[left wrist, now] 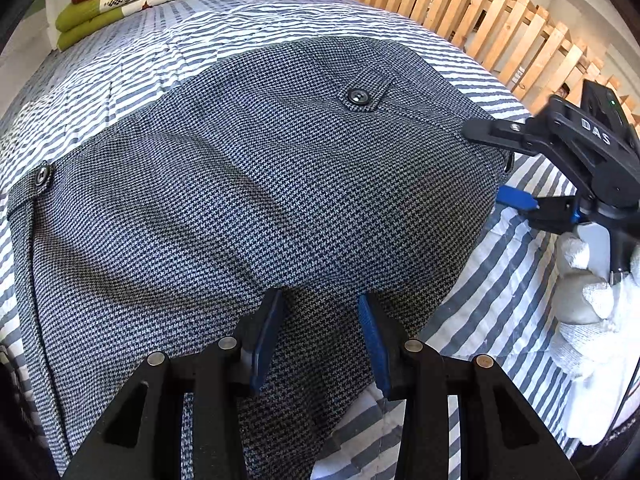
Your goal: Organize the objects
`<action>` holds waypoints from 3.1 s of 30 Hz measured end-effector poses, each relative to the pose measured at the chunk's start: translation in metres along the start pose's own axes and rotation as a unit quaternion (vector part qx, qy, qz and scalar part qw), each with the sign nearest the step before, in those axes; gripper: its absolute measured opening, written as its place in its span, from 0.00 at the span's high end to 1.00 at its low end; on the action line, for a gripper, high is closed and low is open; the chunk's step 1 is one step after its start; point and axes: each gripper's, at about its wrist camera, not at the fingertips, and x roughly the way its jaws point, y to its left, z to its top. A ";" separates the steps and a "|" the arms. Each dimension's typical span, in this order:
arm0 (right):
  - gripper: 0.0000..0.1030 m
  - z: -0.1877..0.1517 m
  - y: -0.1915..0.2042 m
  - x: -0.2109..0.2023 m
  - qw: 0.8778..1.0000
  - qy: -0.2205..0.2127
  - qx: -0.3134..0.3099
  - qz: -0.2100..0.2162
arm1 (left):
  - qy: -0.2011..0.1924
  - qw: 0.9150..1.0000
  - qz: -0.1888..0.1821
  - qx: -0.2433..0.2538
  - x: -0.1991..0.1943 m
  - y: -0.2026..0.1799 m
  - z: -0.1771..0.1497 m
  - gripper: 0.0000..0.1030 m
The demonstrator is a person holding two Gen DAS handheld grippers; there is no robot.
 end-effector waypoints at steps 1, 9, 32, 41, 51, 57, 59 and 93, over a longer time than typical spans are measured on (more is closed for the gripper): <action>0.19 0.000 0.004 0.003 1.000 0.000 -0.004 0.000 | -0.001 1.000 -0.005 -0.009 -0.005 0.002 -0.002 0.59; 0.74 -0.007 0.027 0.000 0.998 -0.010 -0.062 -0.026 | -0.065 0.988 0.004 -0.139 -0.080 0.067 -0.081 0.54; 0.84 -0.151 0.261 -0.004 0.845 -0.082 -0.505 -0.156 | -0.156 0.936 -0.040 -0.314 -0.151 0.185 -0.198 0.57; 0.84 -0.285 0.282 0.086 0.689 0.019 -0.703 -0.174 | -0.182 0.917 -0.046 -0.352 -0.182 0.215 -0.227 0.57; 0.68 -0.289 0.291 0.077 0.708 0.070 -0.690 -0.131 | -0.182 0.921 -0.047 -0.342 -0.183 0.217 -0.225 0.57; 0.55 -0.229 0.280 0.005 0.814 0.089 -0.574 0.002 | -0.185 0.925 -0.050 -0.328 -0.187 0.201 -0.210 0.57; 0.55 -0.203 0.266 -0.004 0.847 0.067 -0.528 -0.010 | -0.186 0.929 -0.053 -0.315 -0.187 0.191 -0.196 0.57; 0.42 -0.065 0.181 0.059 0.928 0.102 -0.359 0.007 | -0.135 0.930 -0.085 -0.332 -0.092 0.195 -0.096 0.21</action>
